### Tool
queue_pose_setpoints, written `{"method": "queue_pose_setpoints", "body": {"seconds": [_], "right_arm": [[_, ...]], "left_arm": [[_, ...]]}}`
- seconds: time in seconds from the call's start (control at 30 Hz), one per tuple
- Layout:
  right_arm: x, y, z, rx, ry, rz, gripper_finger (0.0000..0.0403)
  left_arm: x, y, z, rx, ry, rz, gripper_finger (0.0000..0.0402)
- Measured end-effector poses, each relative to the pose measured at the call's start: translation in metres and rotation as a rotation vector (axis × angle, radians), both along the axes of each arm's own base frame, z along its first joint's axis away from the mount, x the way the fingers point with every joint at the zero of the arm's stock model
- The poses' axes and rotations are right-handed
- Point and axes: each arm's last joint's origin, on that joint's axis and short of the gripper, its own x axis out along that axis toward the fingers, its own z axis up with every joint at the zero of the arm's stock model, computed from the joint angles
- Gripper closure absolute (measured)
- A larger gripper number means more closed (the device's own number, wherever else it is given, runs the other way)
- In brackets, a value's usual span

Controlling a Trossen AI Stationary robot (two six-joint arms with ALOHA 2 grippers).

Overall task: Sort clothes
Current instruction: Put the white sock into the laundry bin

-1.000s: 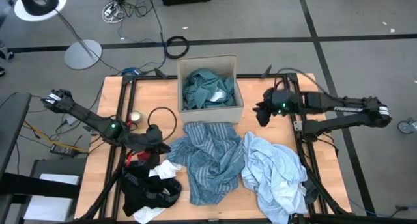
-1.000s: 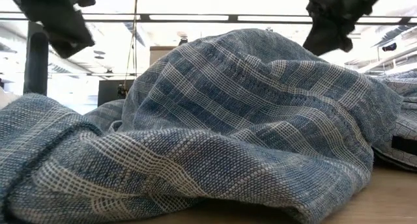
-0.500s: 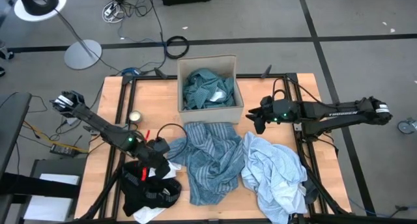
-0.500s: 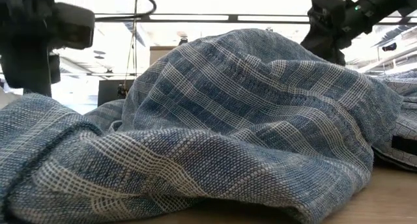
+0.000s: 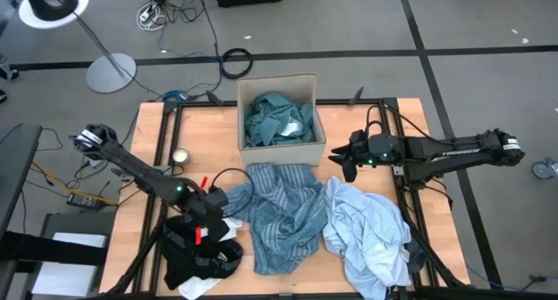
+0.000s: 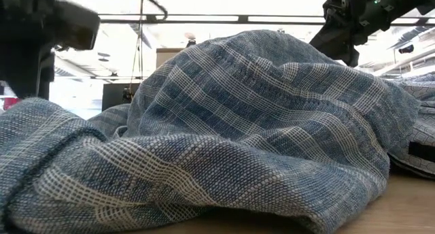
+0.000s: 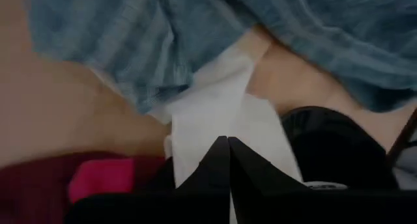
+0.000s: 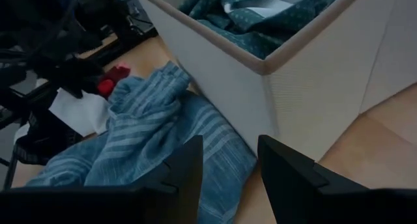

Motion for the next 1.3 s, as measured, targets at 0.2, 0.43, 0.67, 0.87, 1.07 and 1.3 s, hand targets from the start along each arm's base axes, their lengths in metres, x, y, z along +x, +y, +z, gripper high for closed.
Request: {"method": "queue_pose_setpoints", "body": {"seconds": [0.2,0.43,0.67,0.87,1.07,1.3], "right_arm": [[0.000,0.000,0.000,-0.007,0.001,0.003,0.0254],[0.000,0.000,0.000,-0.011,0.000,0.006,0.0254],[0.000,0.000,0.000,-0.015,0.002,0.008,0.0254],[0.000,0.000,0.000,-0.016,0.005,0.008,0.0254],[0.000,0.000,0.000,-0.016,0.005,0.008,0.0254],[0.000,0.000,0.000,-0.016,0.005,0.008,0.0254]], "left_arm": [[0.004,0.002,0.028,0.133,-0.029,-0.001,0.0400],[0.013,-0.002,0.030,0.096,-0.100,0.015,0.0370],[0.012,-0.001,0.015,0.121,-0.038,0.061,0.0294],[0.013,-0.002,-0.006,0.133,0.027,0.047,0.0264],[0.015,-0.003,-0.024,0.168,0.092,0.042,0.0269],[0.018,-0.009,-0.035,0.076,0.175,-0.001,0.0330]]}}
